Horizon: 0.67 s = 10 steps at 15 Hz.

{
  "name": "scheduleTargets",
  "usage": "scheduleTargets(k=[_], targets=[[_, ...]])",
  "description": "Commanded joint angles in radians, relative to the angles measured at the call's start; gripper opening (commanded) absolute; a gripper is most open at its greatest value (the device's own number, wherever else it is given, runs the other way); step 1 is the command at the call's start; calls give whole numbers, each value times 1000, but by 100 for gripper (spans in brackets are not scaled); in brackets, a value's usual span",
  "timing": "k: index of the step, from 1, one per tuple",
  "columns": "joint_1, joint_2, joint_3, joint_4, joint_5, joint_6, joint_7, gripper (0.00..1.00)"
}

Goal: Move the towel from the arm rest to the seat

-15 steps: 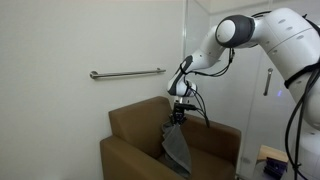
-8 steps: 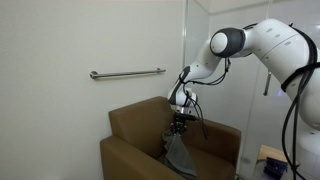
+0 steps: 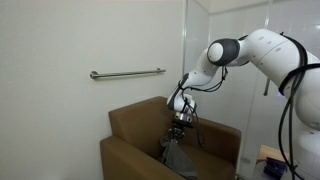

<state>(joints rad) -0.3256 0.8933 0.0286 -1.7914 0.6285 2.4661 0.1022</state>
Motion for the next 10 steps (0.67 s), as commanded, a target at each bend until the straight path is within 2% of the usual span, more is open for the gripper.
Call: scheduleTargets(k=[1,6,10], targets=[[-20,24,13,20,43,-2,-19,5],[14,17,-45,5,2,-57,54,5],[34,28,-92,5,-18,-145,118,5]])
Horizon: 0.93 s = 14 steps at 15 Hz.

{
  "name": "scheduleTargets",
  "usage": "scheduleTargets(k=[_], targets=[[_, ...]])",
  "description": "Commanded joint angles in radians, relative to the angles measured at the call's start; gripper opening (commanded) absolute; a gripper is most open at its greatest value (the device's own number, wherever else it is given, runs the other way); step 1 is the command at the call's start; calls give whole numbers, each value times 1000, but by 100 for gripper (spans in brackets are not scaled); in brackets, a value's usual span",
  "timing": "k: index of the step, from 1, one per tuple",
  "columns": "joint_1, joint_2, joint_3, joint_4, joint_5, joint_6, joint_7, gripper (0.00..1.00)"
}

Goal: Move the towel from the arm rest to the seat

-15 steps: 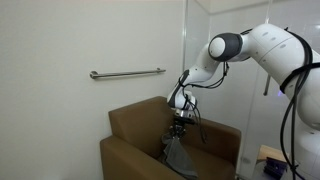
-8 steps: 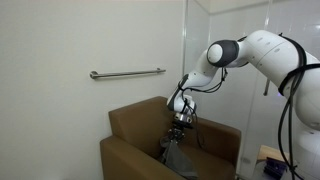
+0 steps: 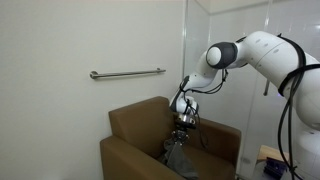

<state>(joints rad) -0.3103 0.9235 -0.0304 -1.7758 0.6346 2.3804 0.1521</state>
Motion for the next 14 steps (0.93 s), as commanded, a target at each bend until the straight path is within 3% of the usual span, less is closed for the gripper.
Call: scheduleTargets(k=[1,5,14], targets=[[21,4,-41,-7,-26,-91,83,5],[22,17,-62,-16,-8,-134,117,5],[61,-12,-117,-78,20,5,263,5]])
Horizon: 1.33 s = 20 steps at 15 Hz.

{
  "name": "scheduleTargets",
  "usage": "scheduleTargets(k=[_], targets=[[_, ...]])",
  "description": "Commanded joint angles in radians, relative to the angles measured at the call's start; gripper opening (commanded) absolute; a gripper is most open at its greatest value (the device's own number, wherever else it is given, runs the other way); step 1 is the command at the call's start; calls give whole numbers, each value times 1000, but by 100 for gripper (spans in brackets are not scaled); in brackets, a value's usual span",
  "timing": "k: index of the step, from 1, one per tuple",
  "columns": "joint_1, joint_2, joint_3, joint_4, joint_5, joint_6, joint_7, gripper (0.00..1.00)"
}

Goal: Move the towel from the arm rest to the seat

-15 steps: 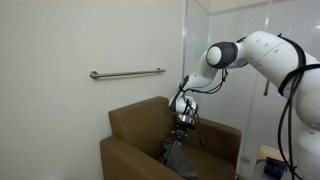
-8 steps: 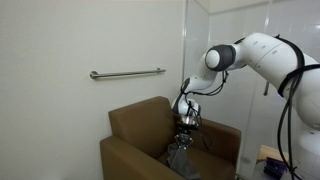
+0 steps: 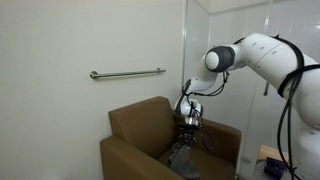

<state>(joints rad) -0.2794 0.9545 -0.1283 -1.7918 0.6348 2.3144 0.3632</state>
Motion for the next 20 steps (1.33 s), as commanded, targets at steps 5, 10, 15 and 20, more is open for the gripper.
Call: scheduleTargets(k=[5,10,15,20], targets=[[68,-53,-34,-97,13,170,125,34],[70,-68,-23,-123,14,185,120,64],[69,-89,-22,-146,12,175,113,97],[56,-162,1,-203,12,161,58,100]])
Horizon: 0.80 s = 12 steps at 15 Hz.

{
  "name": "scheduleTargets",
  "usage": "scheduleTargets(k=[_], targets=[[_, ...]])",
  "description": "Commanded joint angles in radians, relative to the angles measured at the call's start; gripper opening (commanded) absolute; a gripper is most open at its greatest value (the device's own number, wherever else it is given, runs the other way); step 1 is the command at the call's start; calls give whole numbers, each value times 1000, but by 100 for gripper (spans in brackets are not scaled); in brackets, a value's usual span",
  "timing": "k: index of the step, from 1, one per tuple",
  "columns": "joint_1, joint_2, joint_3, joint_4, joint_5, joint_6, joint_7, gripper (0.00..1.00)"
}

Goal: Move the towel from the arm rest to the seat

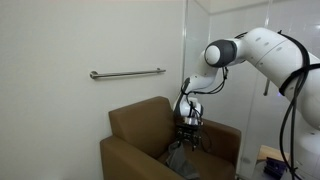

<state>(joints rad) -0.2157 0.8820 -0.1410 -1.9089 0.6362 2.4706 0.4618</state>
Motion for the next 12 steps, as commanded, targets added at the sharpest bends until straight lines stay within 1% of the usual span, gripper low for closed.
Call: scheduleTargets(k=[1,4,7,10,12], targets=[[-3,-116,14,-107,7,7,-46,100],[19,-199,8,-175,-7,19,-52,100],[52,-292,-9,-240,-50,3,-41,100],[76,-376,-21,-275,-134,-67,-25,100],[85,-417,-31,-275,-204,-159,-3,100]])
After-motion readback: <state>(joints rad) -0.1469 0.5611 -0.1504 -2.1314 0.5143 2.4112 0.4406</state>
